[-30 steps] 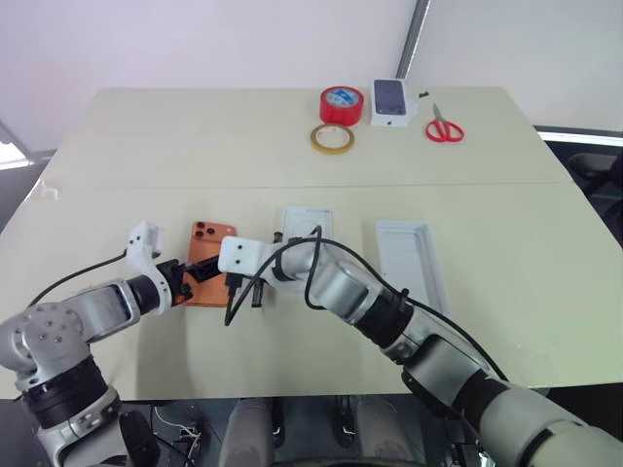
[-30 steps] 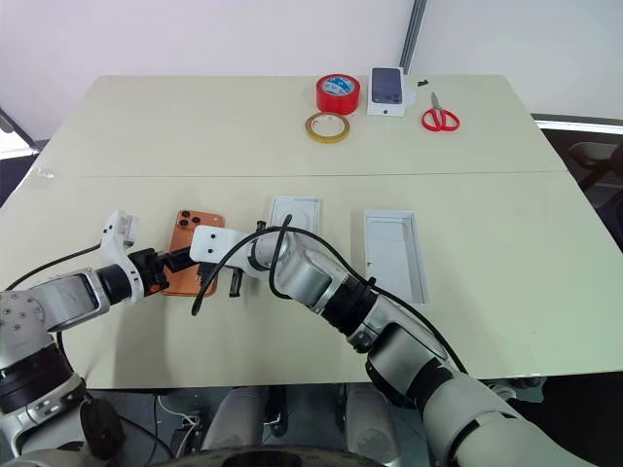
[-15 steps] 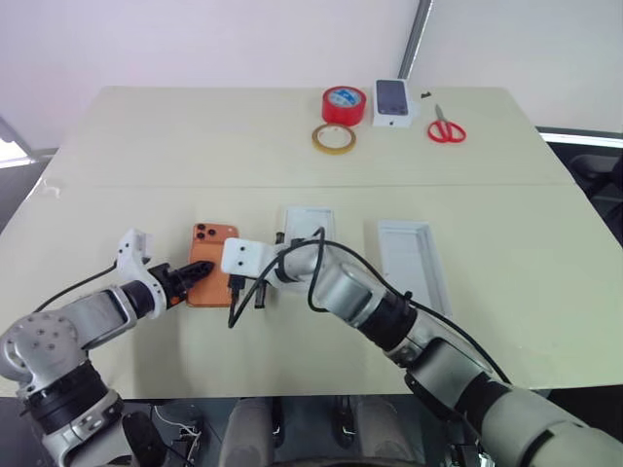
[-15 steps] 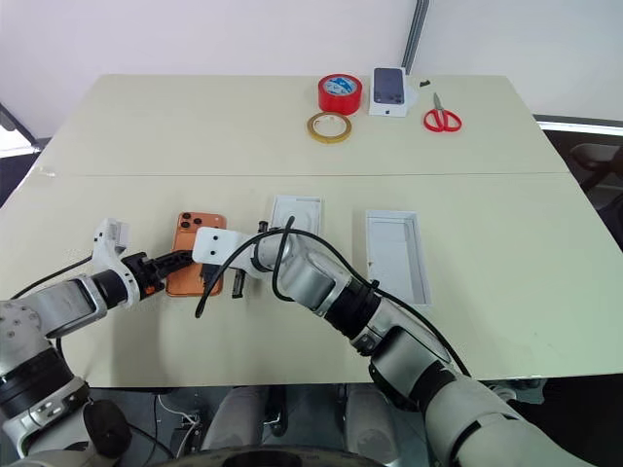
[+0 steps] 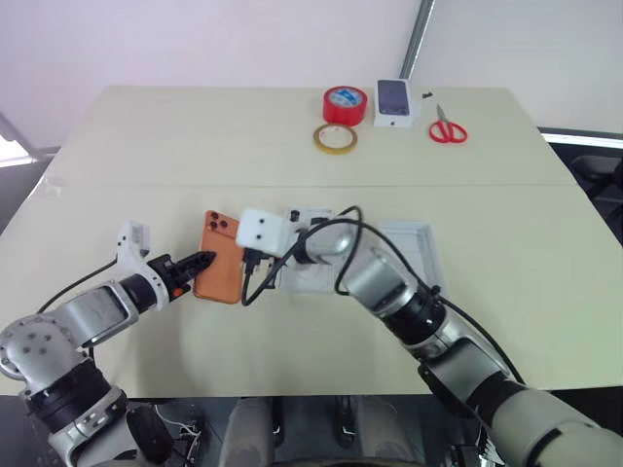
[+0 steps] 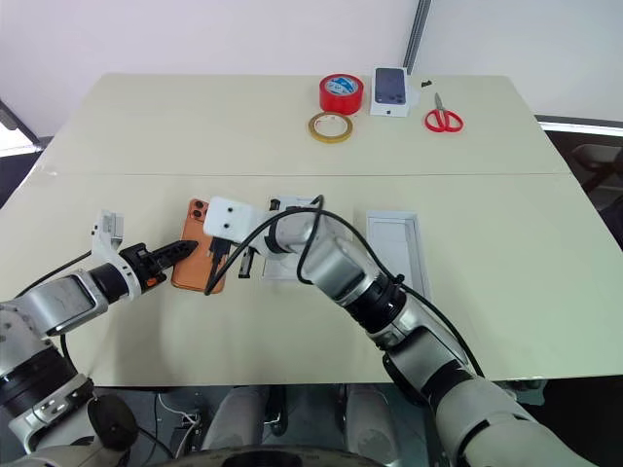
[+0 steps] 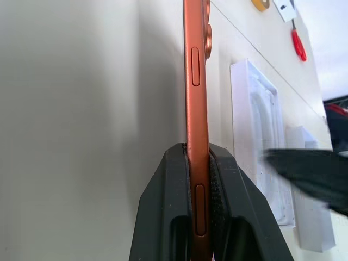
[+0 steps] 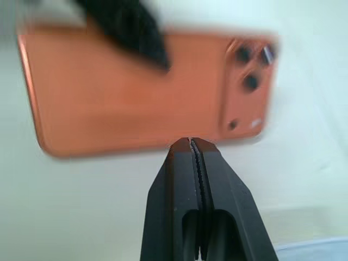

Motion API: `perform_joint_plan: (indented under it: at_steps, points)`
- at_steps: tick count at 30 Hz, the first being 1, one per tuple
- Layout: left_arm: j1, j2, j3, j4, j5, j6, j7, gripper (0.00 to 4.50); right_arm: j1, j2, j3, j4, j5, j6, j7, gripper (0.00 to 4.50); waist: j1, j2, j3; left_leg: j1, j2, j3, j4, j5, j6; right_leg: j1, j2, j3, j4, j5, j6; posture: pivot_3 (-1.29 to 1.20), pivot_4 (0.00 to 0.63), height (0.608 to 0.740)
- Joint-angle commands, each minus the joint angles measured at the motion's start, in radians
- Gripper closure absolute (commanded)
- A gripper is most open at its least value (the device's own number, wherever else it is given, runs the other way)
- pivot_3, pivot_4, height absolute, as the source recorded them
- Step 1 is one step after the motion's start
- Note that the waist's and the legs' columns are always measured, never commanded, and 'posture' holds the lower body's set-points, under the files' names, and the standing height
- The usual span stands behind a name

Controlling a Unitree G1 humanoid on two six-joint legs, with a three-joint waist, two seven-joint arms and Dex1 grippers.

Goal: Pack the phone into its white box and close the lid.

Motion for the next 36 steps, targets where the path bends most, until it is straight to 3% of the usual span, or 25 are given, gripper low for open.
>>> perform_joint_plan:
  at_steps: [1,8,11,18,36]
  points:
    - [-0.096,-0.038,0.023,-0.005,-0.118,-0.016,0.068,4.48,0.029,-0.069,-0.11,-0.123,0.091,-0.038,0.053,4.5,0.003,-0.002,0.001,-0.001,0.0,0.0,0.001,0.0,0.0,0.0,0.0,-0.001,0.0,0.0,0.0,0.0,0.15,0.74]
    - [-0.161,-0.184,-0.146,0.007,-0.299,-0.122,0.266,4.48,0.131,-0.256,-0.297,-0.226,0.277,-0.022,0.155,4.5,0.0,-0.004,0.002,-0.001,-0.002,0.0,0.002,0.0,0.003,0.003,-0.001,-0.001,-0.003,0.0,0.001,0.0,0.15,0.74]
    - [-0.167,-0.248,-0.249,0.034,-0.258,-0.188,0.295,4.48,0.209,-0.35,-0.389,-0.235,0.343,0.01,0.183,4.5,0.003,-0.004,0.002,0.0,-0.001,0.0,0.001,0.001,0.005,0.003,0.002,-0.001,-0.002,0.0,0.001,0.0,0.15,0.74]
    - [-0.164,-0.277,-0.397,0.109,-0.209,-0.299,0.318,4.48,0.344,-0.511,-0.438,-0.224,0.32,-0.064,0.151,4.5,0.001,-0.004,0.003,0.0,-0.001,0.0,0.005,0.002,0.005,0.003,0.008,-0.001,-0.002,0.0,0.001,0.0,0.15,0.74]
    - [-0.124,-0.263,-0.48,0.148,-0.216,-0.382,0.367,4.48,0.373,-0.551,-0.415,-0.172,0.303,-0.148,0.08,4.5,0.024,-0.005,0.003,-0.002,0.0,-0.001,0.013,-0.001,0.009,0.005,0.008,-0.001,-0.002,0.0,0.001,0.0,0.15,0.74]
